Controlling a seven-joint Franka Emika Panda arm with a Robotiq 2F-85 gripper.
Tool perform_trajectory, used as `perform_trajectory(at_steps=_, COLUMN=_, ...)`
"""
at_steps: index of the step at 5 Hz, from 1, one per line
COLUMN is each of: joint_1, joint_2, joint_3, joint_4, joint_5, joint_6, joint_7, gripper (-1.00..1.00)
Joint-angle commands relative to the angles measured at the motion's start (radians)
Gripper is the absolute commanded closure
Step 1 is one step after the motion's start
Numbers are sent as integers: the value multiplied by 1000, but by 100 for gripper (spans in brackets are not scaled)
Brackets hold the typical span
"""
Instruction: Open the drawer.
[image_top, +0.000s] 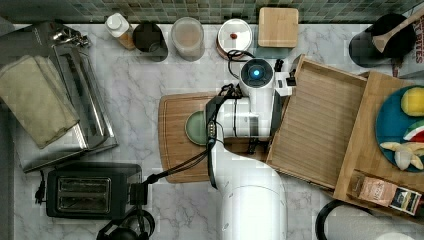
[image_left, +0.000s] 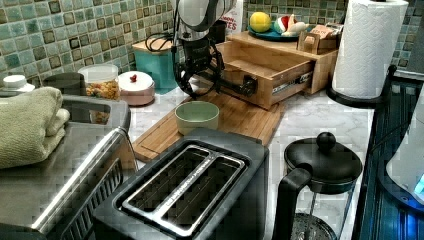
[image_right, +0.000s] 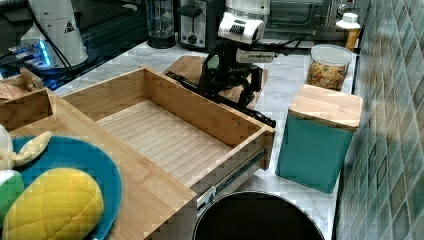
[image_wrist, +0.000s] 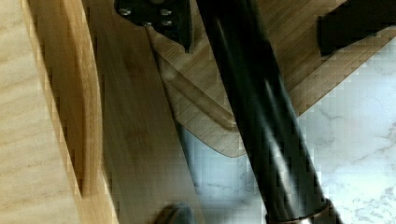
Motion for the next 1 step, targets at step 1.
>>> perform_trajectory(at_steps=1, joint_1=165, joint_2=-6, joint_3=142, joint_4=124, joint_5=41, joint_6=57, joint_7=89, gripper=-100)
